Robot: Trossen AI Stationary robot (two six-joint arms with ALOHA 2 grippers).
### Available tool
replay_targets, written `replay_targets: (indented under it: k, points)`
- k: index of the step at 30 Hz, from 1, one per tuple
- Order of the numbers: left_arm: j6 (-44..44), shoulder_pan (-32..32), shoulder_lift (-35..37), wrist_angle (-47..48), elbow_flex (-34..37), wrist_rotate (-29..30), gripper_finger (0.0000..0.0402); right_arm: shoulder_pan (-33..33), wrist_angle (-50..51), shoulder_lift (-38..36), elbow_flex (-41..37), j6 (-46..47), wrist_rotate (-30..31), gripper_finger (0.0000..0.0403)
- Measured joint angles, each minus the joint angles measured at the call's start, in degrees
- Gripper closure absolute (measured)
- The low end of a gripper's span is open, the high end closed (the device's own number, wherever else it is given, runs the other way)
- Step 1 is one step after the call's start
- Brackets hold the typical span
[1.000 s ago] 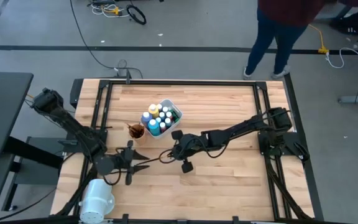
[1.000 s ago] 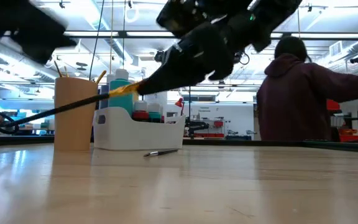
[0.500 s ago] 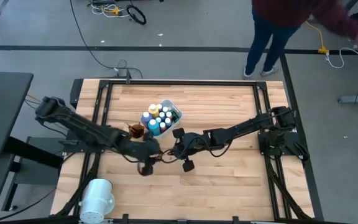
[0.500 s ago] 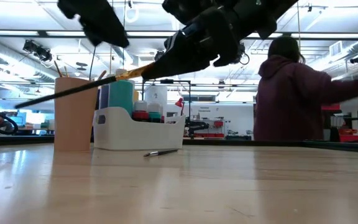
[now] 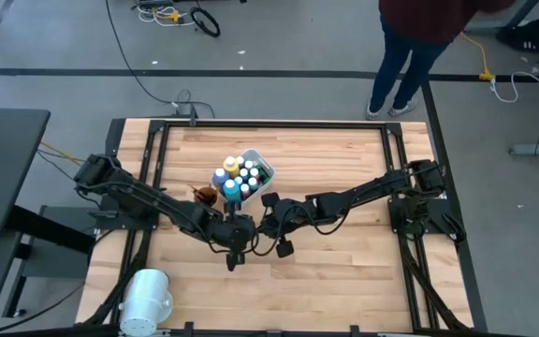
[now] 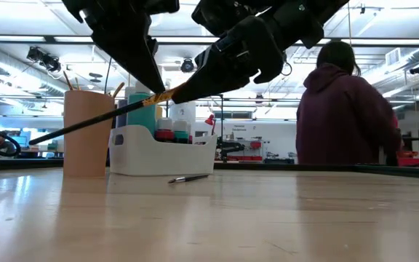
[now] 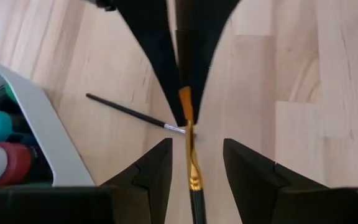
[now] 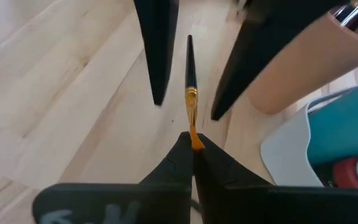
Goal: Pick & Place Paint Supplies
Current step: Put the black gold paintbrush into the orange cup
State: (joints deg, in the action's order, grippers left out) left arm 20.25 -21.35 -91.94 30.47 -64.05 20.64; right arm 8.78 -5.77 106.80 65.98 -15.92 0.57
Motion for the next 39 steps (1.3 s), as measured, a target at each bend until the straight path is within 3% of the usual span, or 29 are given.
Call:
replay_targets:
  k: [16, 30, 39]
  points:
    - [-4.4, 0.1, 0.0, 2.3, 0.0, 0.8, 0.0254, 0.0, -3.4, 0.1, 0.0, 0.4, 0.5, 0.0397]
    - [-5.6, 0.1, 0.0, 2.7, 0.1, 1.1, 0.0369, 0.0, -3.4, 0.1, 0.0, 0.4, 0.4, 0.0397]
    - [-3.0, 0.0, 0.0, 1.6, 0.1, 2.1, 0.0359, 0.1, -3.7, 0.1, 0.0, -0.8, 4.0, 0.0361]
